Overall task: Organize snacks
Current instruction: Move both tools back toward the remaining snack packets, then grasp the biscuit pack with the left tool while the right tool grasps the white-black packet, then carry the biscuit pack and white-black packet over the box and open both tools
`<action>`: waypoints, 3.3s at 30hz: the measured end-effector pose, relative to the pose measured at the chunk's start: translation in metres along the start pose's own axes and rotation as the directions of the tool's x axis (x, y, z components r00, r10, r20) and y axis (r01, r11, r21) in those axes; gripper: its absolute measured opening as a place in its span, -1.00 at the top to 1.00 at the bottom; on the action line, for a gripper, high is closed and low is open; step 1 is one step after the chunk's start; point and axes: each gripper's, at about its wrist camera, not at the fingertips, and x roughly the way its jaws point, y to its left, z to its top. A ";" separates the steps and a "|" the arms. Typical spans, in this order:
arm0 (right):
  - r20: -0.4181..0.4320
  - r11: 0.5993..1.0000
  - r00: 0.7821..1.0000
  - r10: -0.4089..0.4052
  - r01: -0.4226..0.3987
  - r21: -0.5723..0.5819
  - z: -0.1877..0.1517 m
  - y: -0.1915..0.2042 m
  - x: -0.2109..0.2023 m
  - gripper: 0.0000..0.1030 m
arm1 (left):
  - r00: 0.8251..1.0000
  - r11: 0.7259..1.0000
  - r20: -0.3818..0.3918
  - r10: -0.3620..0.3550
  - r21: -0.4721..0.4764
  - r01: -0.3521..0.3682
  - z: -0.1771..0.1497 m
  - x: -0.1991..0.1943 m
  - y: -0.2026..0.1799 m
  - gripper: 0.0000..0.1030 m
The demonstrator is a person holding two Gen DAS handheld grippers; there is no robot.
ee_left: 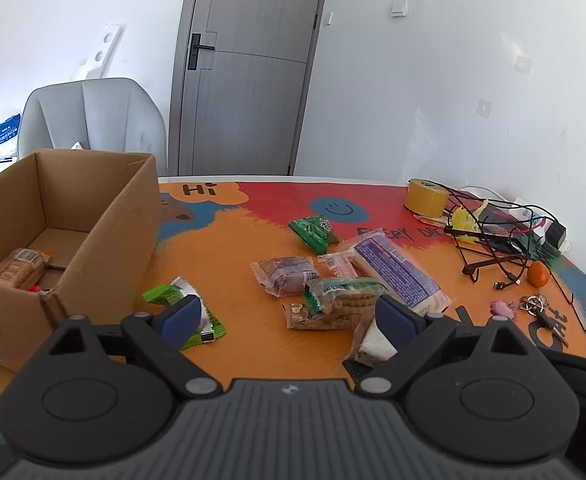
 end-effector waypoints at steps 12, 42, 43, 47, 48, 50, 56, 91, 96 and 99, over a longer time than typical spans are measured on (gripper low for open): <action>0.009 0.997 0.999 0.045 -0.046 0.060 0.007 -0.018 0.002 0.70 | 1.000 0.998 -0.011 -0.005 0.061 0.006 0.002 0.022 -0.020 -0.83; 0.079 0.992 0.992 -0.098 0.092 0.082 0.029 -0.055 -0.017 -0.24 | 0.995 0.991 -0.098 -0.003 0.135 0.016 -0.002 0.098 -0.062 -0.83; 0.079 0.992 0.991 -0.104 0.098 0.082 0.029 -0.054 -0.017 -0.27 | 0.995 0.991 -0.102 -0.006 0.135 0.020 -0.004 0.100 -0.061 -0.79; 0.085 0.991 0.989 -0.123 0.117 0.065 0.027 -0.050 -0.015 -0.35 | 0.993 0.990 -0.116 -0.004 0.142 0.021 -0.008 0.105 -0.060 -0.34; 0.087 0.990 0.988 -0.131 0.127 0.057 0.027 -0.048 -0.014 -0.41 | 0.993 0.990 -0.118 -0.006 0.138 0.022 -0.007 0.105 -0.059 -0.15; 0.097 0.987 0.983 -0.158 0.155 0.046 0.027 -0.043 -0.012 -0.47 | 0.992 0.991 -0.123 -0.006 0.131 0.022 -0.006 0.104 -0.056 -0.08; 0.097 0.982 0.977 -0.187 0.189 -0.005 0.025 -0.027 -0.004 -0.68 | 0.996 0.994 -0.084 -0.021 0.108 0.030 0.001 0.088 -0.045 -0.06; 0.238 0.917 0.917 -0.319 0.363 -0.168 -0.016 0.046 -0.019 -0.06 | 0.999 0.999 0.010 -0.042 0.027 0.042 0.011 -0.016 0.031 -0.06; 0.264 0.927 0.925 -0.274 0.327 -0.185 -0.018 0.062 -0.033 -0.05 | 0.998 0.999 0.043 -0.041 0.017 0.040 0.014 -0.035 0.039 -0.06; 0.279 0.930 0.928 -0.246 0.307 -0.201 -0.021 0.073 -0.040 -0.05 | 0.997 0.999 0.062 -0.036 0.008 0.036 0.016 -0.046 0.045 -0.06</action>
